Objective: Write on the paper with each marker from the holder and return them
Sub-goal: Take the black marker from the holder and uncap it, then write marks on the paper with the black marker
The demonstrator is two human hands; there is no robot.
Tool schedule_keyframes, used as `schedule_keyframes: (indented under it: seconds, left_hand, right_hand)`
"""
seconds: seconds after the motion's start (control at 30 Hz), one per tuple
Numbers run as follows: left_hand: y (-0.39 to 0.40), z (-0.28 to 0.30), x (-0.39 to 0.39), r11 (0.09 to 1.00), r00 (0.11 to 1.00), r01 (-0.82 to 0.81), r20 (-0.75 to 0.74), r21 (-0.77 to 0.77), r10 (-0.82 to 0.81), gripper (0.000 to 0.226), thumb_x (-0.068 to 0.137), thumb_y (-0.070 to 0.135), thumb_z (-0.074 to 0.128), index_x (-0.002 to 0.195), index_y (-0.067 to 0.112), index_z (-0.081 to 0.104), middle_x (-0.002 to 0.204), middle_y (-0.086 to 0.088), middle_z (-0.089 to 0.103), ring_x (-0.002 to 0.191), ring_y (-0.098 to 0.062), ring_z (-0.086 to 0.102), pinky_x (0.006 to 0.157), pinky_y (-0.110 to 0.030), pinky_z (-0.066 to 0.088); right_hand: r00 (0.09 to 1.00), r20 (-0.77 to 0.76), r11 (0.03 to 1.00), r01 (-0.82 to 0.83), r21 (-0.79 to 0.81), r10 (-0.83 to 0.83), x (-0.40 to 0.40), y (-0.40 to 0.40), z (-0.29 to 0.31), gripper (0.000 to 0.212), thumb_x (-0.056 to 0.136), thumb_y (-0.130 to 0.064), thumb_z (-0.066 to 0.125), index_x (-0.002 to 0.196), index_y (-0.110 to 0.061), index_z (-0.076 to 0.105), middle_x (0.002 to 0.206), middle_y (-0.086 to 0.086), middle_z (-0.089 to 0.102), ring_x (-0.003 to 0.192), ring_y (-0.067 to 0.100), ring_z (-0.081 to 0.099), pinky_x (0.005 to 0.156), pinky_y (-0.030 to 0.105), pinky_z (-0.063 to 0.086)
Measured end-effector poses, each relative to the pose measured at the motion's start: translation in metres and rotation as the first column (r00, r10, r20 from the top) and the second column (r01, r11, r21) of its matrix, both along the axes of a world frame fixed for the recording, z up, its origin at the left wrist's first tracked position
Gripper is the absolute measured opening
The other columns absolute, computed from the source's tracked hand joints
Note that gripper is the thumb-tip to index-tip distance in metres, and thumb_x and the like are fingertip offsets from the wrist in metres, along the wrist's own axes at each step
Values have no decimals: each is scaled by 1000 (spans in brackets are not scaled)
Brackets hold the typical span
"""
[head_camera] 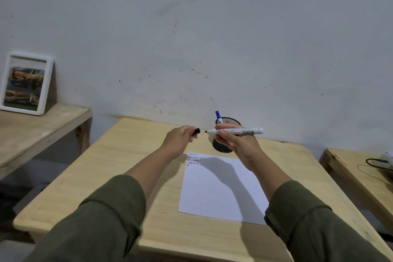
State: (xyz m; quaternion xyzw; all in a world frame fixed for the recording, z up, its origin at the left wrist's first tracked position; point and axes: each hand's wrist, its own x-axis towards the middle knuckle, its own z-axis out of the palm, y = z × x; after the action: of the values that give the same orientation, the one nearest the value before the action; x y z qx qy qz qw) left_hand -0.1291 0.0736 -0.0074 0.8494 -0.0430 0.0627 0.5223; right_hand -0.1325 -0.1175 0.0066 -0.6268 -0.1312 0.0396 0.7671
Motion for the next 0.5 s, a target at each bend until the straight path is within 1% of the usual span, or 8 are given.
schedule_keyframes:
  seconds: [0.07, 0.13, 0.23, 0.3, 0.37, 0.43, 0.5]
  left_hand:
    - [19, -9, 1, 997, 997, -63, -43, 49, 66, 31, 96, 32, 39, 87, 16, 65, 74, 5, 59, 78, -13, 50, 61, -20, 33]
    - [35, -20, -1, 993, 993, -95, -62, 74, 100, 24, 93, 30, 48, 91, 16, 67, 78, 3, 61, 79, -13, 51, 59, -18, 34]
    - [42, -30, -6, 987, 986, -159, -55, -1, 158, 11, 85, 26, 62, 88, 19, 70, 68, 4, 53, 70, -12, 48, 57, -17, 35]
    - [41, -34, -8, 977, 976, -215, -48, -9, 214, 11, 81, 26, 67, 88, 19, 71, 71, 4, 58, 69, -7, 52, 58, -16, 39]
    - [39, -37, -9, 968, 967, -251, -44, -25, 250, 11, 78, 21, 70, 88, 17, 70, 74, 3, 61, 71, -7, 55, 58, -11, 40]
    - [36, -43, -12, 962, 963, -267, -58, -60, 264, 9, 78, 14, 69, 86, 16, 67, 73, 3, 60, 67, -8, 55, 50, -2, 39]
    - [33, -51, -16, 956, 959, -279, -83, -86, 272, 8, 78, 10, 68, 85, 13, 67, 72, 2, 59, 62, -6, 54, 43, 1, 37]
  right_hand:
    - [1000, -13, 1000, 5, -8, -5, 1, -4, -2, 16, 82, -1, 65, 98, -3, 70, 87, 11, 72, 83, 23, 70, 90, 32, 55]
    - [999, -36, 1000, 16, -3, -16, 1, -6, -6, 17, 83, -2, 64, 100, -2, 69, 88, 13, 72, 79, 22, 70, 86, 31, 56]
    - [998, -58, 1000, 20, 10, -19, 1, -1, -16, 24, 83, 0, 64, 107, 3, 65, 87, 16, 72, 75, 22, 70, 78, 28, 57]
    - [997, -77, 999, 32, 17, -30, -1, 5, -23, 23, 83, 2, 64, 106, 3, 65, 84, 16, 72, 73, 21, 70, 77, 27, 58]
    - [996, -84, 999, 42, 19, -40, -2, 11, -30, 20, 83, 3, 63, 103, 5, 65, 82, 15, 71, 71, 20, 70, 77, 26, 58]
    - [995, -93, 998, 49, 26, -46, -4, 16, -35, 14, 83, 4, 63, 96, 3, 68, 80, 16, 71, 70, 19, 69, 77, 26, 59]
    - [993, -110, 998, 51, 33, -47, -6, 19, -39, 11, 83, 4, 62, 91, 1, 68, 77, 14, 71, 69, 18, 69, 75, 24, 59]
